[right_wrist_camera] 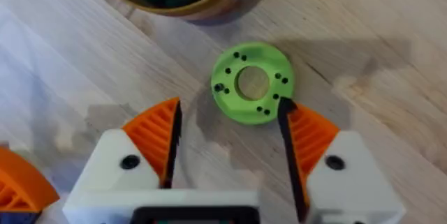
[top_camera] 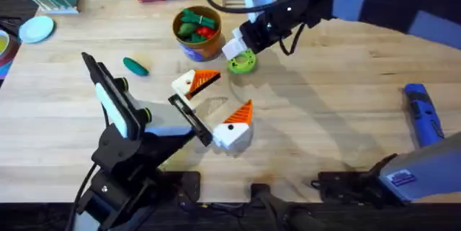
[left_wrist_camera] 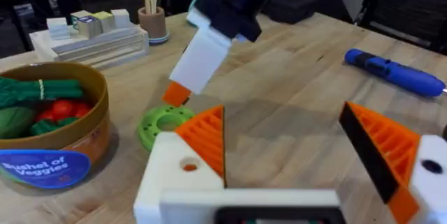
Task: Pick up the gripper from the table and insert it into the empty holder that is missing its gripper. Then pick up a screw, insert it into the mounting hole, and use the screwdriver to tighten it. Finally, clean up the table by picking up the vegetable and placing it into the bucket.
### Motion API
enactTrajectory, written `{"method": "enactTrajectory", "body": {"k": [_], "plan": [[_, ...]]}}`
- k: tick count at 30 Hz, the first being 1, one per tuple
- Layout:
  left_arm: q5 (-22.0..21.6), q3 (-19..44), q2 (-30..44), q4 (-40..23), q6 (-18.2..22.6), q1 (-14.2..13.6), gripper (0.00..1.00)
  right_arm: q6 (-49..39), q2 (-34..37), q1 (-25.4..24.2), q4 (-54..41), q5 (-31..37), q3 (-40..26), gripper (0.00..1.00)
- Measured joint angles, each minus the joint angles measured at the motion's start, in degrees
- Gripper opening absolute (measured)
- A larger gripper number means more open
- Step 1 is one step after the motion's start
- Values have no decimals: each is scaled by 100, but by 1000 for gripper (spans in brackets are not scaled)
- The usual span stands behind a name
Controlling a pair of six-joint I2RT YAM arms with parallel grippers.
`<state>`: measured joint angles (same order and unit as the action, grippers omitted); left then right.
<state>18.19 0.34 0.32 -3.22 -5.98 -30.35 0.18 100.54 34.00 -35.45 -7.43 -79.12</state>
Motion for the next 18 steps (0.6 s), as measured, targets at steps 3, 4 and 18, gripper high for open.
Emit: {"method": "enactTrajectory", "body": {"k": [3, 4, 18], "plan": [[-1, 0, 0, 0, 0, 0, 993, -2, 194, 79, -10, 44, -54, 723], [-2, 0, -2, 0, 0, 0, 993, -1, 256, 113, -16, 59, -56, 705], [0, 0, -1, 0, 0, 0, 993, -4, 775, 422, 365, 240, -56, 481]]}}
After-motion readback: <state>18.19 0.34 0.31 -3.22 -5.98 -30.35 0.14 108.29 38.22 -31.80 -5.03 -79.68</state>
